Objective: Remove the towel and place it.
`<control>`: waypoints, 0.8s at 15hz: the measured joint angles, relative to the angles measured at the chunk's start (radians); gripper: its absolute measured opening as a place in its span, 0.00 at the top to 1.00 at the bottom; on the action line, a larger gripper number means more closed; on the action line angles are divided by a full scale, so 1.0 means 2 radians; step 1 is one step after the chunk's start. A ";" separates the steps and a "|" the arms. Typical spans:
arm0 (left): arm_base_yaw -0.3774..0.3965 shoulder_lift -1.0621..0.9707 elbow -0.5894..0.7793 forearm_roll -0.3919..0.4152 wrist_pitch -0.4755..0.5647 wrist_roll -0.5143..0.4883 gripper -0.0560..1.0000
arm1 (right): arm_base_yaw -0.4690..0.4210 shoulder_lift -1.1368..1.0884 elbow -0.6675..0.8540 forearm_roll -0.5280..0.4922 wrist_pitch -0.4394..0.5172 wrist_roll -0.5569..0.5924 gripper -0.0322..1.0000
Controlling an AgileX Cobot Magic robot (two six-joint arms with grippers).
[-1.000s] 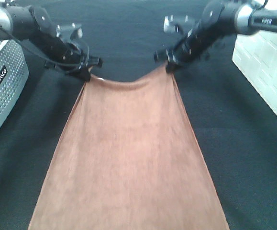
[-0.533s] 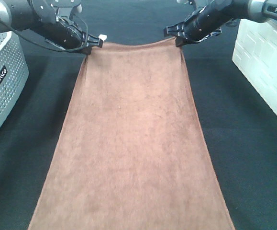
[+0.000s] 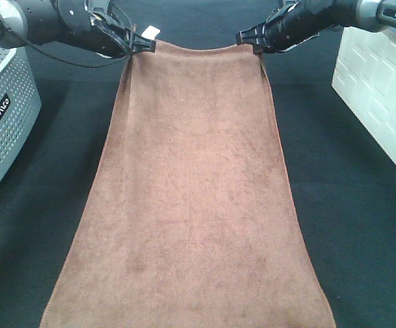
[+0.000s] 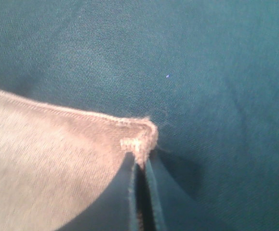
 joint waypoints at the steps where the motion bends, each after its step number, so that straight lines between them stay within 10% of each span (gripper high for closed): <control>1: 0.000 0.000 0.000 0.003 -0.001 0.000 0.94 | 0.000 0.002 0.000 0.000 0.000 -0.003 0.97; 12: -0.001 0.041 -0.001 0.021 -0.037 0.000 0.94 | 0.000 0.035 0.000 0.011 -0.030 -0.010 0.97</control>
